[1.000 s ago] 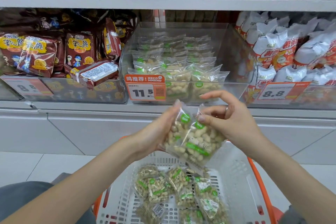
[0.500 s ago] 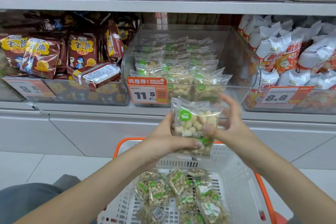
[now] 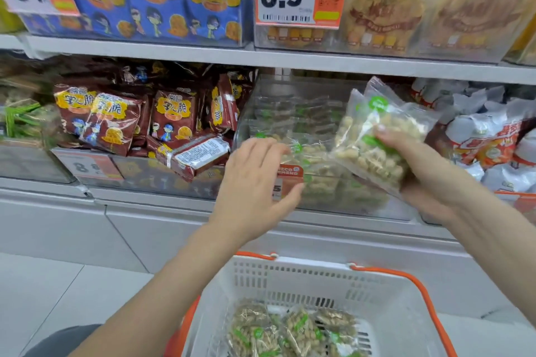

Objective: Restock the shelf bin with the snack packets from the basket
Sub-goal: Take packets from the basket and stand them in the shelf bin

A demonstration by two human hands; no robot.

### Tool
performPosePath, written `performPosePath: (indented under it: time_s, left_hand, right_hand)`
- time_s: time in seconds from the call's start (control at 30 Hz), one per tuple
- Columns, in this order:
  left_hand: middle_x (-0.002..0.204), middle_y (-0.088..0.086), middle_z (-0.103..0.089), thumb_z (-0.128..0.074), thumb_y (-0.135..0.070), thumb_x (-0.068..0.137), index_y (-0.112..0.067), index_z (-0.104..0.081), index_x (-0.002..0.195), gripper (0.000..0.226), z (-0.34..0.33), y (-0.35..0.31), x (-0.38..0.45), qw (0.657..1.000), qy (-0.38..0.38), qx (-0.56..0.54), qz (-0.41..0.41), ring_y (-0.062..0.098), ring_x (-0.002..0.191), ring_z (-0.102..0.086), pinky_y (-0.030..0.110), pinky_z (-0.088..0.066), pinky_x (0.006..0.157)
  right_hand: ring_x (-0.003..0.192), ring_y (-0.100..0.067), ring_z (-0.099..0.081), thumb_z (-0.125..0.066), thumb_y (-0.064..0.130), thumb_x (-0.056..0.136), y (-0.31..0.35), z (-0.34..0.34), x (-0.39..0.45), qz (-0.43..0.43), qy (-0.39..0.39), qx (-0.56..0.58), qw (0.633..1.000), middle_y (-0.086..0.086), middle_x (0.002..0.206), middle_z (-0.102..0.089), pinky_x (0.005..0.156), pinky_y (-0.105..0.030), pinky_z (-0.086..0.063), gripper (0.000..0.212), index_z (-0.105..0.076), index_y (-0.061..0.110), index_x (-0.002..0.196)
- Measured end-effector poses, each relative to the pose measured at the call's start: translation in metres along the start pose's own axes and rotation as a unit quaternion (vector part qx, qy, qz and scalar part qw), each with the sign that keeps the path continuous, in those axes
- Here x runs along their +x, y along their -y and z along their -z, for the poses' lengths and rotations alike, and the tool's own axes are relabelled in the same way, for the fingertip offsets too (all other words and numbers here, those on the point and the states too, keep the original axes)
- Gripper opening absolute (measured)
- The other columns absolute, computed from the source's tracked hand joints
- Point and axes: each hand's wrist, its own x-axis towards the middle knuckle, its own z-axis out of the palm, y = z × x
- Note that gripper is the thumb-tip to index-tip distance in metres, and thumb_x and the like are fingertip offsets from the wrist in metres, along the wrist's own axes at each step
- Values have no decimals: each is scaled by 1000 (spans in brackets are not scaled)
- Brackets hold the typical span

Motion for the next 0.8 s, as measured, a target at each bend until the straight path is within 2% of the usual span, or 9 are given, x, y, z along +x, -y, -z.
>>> performPosePath:
  time_s: [0.1,0.17,0.3,0.37,0.47,0.57,0.63,0.7,0.8]
  left_hand:
    - [126,5,-54,-52,-57,74,-11,-51,125,69,-18,17,2,993,69,95,-10,28,121,-47,48,-34,108]
    - [122,8,-58,-64,-58,60,-9,-52,124,82,-28,19,0,984,100,143,-18,32,116,-54,54,-36,103]
    - [116,7,-59,-73,-57,50,-11,-48,123,90,-32,20,0,983,72,164,-28,30,111,-55,55,-38,101]
    - [117,6,-59,-73,-56,51,-11,-46,125,90,-34,22,-2,983,66,167,-39,29,111,-55,54,-38,102]
    - [117,6,-59,-77,-54,49,-12,-45,127,94,-35,25,-4,982,65,172,-49,28,111,-56,51,-39,103]
    - [115,4,-59,-78,-54,47,-14,-43,126,96,-36,23,-1,981,74,175,-36,28,110,-55,51,-39,103]
    - [115,5,-58,-78,-52,48,-14,-44,126,94,-38,21,0,981,79,172,-28,29,111,-54,52,-38,104]
    - [116,5,-57,-78,-49,48,-14,-45,126,92,-39,20,0,981,81,173,-23,29,111,-53,53,-38,104]
    - [115,5,-57,-79,-46,49,-15,-45,125,89,-40,19,0,981,80,176,-20,29,111,-53,53,-37,104]
  right_hand:
    - [85,-17,-71,-90,40,42,8,-23,56,26,-14,-120,992,-5,96,-73,73,-32,-58,79,-65,8,110]
    - [91,-14,-68,-92,51,35,6,-40,91,85,-42,-242,966,0,99,-72,85,-33,-55,83,-65,14,105]
    - [131,-19,-44,-83,40,68,5,-64,150,103,-99,-387,911,-5,145,-44,104,-23,-34,93,-35,13,143]
    - [132,-19,-42,-77,43,75,5,-64,175,107,-92,-372,918,-1,143,-45,105,-25,-34,82,-38,17,142]
    - [117,-15,-52,-69,50,80,4,-61,210,68,-53,-348,933,7,126,-56,100,-30,-40,57,-55,25,129]
    - [120,-17,-53,-78,68,52,-3,-59,242,32,-23,-351,936,2,133,-57,107,-41,-40,87,-58,26,125]
    - [130,-22,-44,-78,65,55,-7,-68,244,37,-4,-386,922,-4,145,-46,111,-40,-34,101,-45,20,139]
    - [133,-24,-42,-77,55,67,-7,-75,243,42,-28,-390,919,-7,147,-42,110,-35,-34,98,-35,13,145]
    - [128,-24,-47,-77,48,72,-7,-72,246,49,-51,-412,908,-6,141,-48,102,-29,-38,86,-40,13,140]
